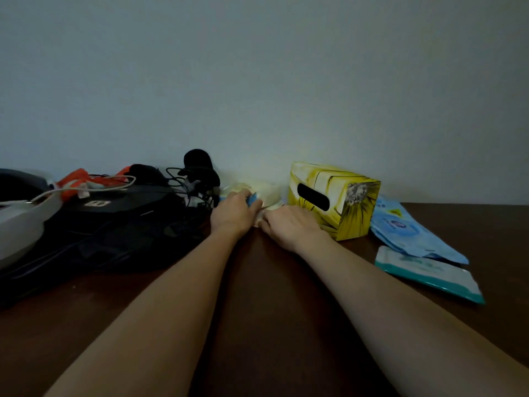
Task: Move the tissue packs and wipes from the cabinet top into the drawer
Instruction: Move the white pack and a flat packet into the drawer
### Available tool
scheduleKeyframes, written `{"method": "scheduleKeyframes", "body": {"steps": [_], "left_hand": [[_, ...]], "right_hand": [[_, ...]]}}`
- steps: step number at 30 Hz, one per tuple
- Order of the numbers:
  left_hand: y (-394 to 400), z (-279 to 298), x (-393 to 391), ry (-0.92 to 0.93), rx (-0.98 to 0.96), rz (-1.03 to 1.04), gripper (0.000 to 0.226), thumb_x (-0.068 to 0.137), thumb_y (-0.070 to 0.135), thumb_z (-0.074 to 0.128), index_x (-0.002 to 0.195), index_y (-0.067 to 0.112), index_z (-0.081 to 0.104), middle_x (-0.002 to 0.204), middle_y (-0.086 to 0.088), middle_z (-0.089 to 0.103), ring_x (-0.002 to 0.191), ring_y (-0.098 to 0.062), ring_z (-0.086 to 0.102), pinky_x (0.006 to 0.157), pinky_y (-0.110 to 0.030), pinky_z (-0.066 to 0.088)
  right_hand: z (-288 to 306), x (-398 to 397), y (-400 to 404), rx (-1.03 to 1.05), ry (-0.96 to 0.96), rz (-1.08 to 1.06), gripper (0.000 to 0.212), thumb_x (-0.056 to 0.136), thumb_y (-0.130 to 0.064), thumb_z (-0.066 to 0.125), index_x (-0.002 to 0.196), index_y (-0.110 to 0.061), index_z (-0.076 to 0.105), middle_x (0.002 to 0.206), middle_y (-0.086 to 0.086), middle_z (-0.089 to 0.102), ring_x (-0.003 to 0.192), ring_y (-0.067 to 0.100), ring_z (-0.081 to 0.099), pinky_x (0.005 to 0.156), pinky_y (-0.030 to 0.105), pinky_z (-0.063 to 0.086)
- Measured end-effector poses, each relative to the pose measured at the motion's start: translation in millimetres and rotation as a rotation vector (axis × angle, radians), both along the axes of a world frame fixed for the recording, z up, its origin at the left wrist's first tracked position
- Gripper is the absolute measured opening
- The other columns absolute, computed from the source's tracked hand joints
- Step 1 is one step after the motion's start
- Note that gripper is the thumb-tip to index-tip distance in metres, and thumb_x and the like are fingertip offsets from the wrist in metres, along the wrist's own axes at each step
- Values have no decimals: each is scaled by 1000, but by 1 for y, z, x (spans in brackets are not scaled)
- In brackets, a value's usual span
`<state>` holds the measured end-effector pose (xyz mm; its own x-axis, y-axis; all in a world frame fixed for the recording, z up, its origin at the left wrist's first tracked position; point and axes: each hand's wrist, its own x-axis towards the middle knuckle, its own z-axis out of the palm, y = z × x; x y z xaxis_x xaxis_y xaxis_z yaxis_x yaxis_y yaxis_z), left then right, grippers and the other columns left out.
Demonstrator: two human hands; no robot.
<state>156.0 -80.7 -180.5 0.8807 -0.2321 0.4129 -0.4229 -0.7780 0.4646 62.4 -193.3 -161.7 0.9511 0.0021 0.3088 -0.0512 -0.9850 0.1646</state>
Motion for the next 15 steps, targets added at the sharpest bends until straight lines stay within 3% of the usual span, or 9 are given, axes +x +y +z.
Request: {"method": "scheduleKeyframes", "body": {"steps": [3,5,8,10,15], "left_hand": [[4,2,-8,-47,1,20,29,100,36,47,104,13,64,112,-16,66,100,-36,63,68,-34,41],[11,2,-21,-93,104,30,27,101,29,46,101,9,63,109,-17,64,98,-36,62,65,-34,39],[28,-1,-58,-137,222,18,23,102,27,45,104,11,61,109,-13,62,97,-32,62,65,-35,41],[38,-2,-93,-175,282,6,21,102,28,44,105,14,59,110,-10,62,96,-30,63,66,-36,43],[70,4,-203,-149,223,-94,24,100,33,43,98,16,59,104,-7,60,86,-24,60,69,-35,49]], "right_hand": [[5,-4,7,-39,13,3,32,104,-23,42,115,-11,69,118,15,69,109,34,65,70,33,35],[10,-15,11,-70,8,23,29,102,-19,43,106,-9,71,111,14,71,103,33,67,67,33,36],[17,-50,14,-60,17,78,23,100,-21,45,83,-15,59,92,13,69,89,33,68,60,34,36],[17,-82,14,-31,39,91,28,101,-28,44,77,-15,51,78,7,59,81,32,67,58,35,39],[11,-177,19,137,11,122,44,101,-38,42,61,-21,45,62,-4,49,60,18,53,59,38,43]]}}
